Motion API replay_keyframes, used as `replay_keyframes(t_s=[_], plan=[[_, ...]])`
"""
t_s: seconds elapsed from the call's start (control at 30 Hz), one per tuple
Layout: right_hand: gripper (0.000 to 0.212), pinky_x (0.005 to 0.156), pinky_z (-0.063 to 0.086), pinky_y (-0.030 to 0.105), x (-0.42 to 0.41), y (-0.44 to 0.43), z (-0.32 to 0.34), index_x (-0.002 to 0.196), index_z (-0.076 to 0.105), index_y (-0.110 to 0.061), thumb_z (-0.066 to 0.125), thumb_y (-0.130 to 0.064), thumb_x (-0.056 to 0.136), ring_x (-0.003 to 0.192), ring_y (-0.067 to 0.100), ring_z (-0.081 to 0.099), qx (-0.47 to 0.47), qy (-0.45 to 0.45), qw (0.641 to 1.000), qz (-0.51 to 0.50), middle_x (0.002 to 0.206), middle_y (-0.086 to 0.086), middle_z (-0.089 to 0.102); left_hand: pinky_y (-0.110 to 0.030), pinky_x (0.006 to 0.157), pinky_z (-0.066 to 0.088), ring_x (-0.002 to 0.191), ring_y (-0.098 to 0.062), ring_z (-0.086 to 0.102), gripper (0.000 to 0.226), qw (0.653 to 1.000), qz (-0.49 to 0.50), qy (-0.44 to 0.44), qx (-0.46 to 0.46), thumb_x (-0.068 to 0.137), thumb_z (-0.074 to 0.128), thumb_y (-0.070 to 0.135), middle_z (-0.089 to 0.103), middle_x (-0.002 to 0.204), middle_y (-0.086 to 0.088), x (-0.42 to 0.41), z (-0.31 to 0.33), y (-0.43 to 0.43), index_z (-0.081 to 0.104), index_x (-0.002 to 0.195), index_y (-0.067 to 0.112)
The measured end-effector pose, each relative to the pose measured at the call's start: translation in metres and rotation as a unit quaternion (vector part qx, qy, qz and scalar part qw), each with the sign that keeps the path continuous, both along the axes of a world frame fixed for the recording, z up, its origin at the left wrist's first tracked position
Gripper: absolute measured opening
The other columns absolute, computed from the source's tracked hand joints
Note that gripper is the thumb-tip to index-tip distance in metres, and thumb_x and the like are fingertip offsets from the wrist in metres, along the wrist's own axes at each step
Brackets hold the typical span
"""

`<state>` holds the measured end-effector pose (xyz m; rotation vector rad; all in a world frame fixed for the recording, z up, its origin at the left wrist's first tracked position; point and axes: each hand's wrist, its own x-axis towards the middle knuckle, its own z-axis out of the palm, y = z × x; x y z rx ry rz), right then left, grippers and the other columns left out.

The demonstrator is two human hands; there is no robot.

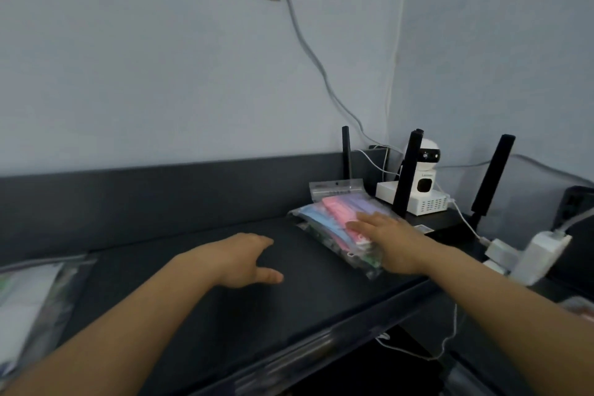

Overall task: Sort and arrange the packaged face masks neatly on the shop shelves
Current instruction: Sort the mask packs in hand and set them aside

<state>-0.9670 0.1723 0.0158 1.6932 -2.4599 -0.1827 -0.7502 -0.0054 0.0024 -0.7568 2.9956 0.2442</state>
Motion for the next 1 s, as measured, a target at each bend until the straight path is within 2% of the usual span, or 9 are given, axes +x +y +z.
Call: replay_keyframes(t_s=[0.07, 0.17, 0.33, 0.43, 0.57, 0.7, 0.83, 1.0], plan=[[0.083, 0.116, 0.010, 0.054, 0.008, 0.002, 0.004, 0.149, 0.008, -0.033, 0.060, -0.020, 0.086, 0.146, 0.025, 0.002, 0.005, -0.022, 1.000, -0.022, 0.159, 0.000, -0.001, -0.032, 0.114, 0.024, 0.139, -0.017, 0.027, 0.081, 1.000, -0.012, 0.007, 0.012, 0.084, 0.055, 0.058, 0.025, 0.155, 0.000, 0.001, -0.002, 0.005, 0.021, 0.149, 0.024], [0.088, 0.115, 0.014, 0.054, 0.016, 0.006, 0.009, 0.149, 0.006, -0.032, 0.062, -0.019, 0.083, 0.145, 0.025, 0.004, -0.020, -0.059, 0.998, -0.023, 0.159, 0.001, 0.001, -0.036, 0.113, 0.028, 0.137, -0.017, 0.031, 0.078, 1.000, -0.020, 0.002, 0.019, 0.083, 0.057, 0.058, 0.028, 0.153, 0.001, 0.003, -0.003, 0.008, 0.024, 0.147, 0.029], [0.087, 0.116, 0.020, 0.040, 0.037, 0.014, 0.021, 0.149, 0.012, -0.026, 0.062, -0.008, 0.080, 0.141, 0.025, 0.017, -0.082, -0.077, 0.994, -0.010, 0.155, 0.002, 0.016, -0.034, 0.111, 0.030, 0.136, -0.017, 0.034, 0.073, 0.999, -0.033, 0.021, -0.001, 0.084, 0.056, 0.057, 0.031, 0.152, 0.002, 0.017, 0.008, 0.015, 0.028, 0.146, 0.029], [0.080, 0.113, 0.026, 0.034, 0.054, 0.010, 0.029, 0.148, 0.019, -0.023, 0.064, -0.012, 0.083, 0.136, 0.023, 0.027, -0.132, -0.093, 0.987, 0.012, 0.151, 0.002, 0.026, -0.034, 0.110, 0.032, 0.134, -0.016, 0.036, 0.070, 0.999, -0.032, 0.033, -0.002, 0.085, 0.056, 0.056, 0.033, 0.150, 0.003, 0.036, 0.014, 0.012, 0.030, 0.145, 0.030], [0.072, 0.108, 0.025, 0.026, 0.087, -0.010, 0.034, 0.147, 0.024, -0.020, 0.061, -0.013, 0.086, 0.134, 0.020, 0.032, -0.146, -0.086, 0.985, 0.033, 0.150, 0.002, 0.030, -0.038, 0.109, 0.034, 0.133, -0.017, 0.037, 0.065, 0.998, -0.009, 0.048, -0.028, 0.087, 0.054, 0.054, 0.035, 0.149, 0.003, 0.074, 0.018, -0.003, 0.032, 0.144, 0.030], [0.074, 0.105, 0.024, 0.020, 0.128, -0.040, 0.034, 0.149, 0.018, -0.022, 0.056, -0.009, 0.087, 0.136, 0.019, 0.032, -0.127, -0.086, 0.987, 0.051, 0.153, 0.001, 0.025, -0.041, 0.107, 0.035, 0.133, -0.018, 0.037, 0.065, 0.996, 0.030, 0.056, -0.069, 0.087, 0.053, 0.055, 0.036, 0.148, 0.003, 0.127, 0.022, -0.026, 0.031, 0.144, 0.031], [0.075, 0.108, 0.029, 0.027, 0.169, -0.079, 0.034, 0.150, 0.013, -0.026, 0.054, -0.009, 0.089, 0.136, 0.020, 0.030, -0.108, -0.111, 0.985, 0.079, 0.154, 0.000, 0.020, -0.038, 0.106, 0.036, 0.132, -0.017, 0.039, 0.067, 0.989, 0.083, 0.082, -0.093, 0.087, 0.053, 0.055, 0.038, 0.147, 0.004, 0.197, 0.033, -0.054, 0.028, 0.145, 0.031], [0.074, 0.109, 0.033, 0.031, 0.221, -0.134, 0.033, 0.148, 0.014, -0.030, 0.054, -0.010, 0.089, 0.136, 0.019, 0.029, -0.102, -0.129, 0.977, 0.138, 0.152, -0.003, 0.021, -0.034, 0.106, 0.036, 0.129, -0.017, 0.042, 0.065, 0.974, 0.164, 0.088, -0.131, 0.089, 0.052, 0.054, 0.040, 0.145, 0.002, 0.306, 0.048, -0.086, 0.029, 0.145, 0.030]])
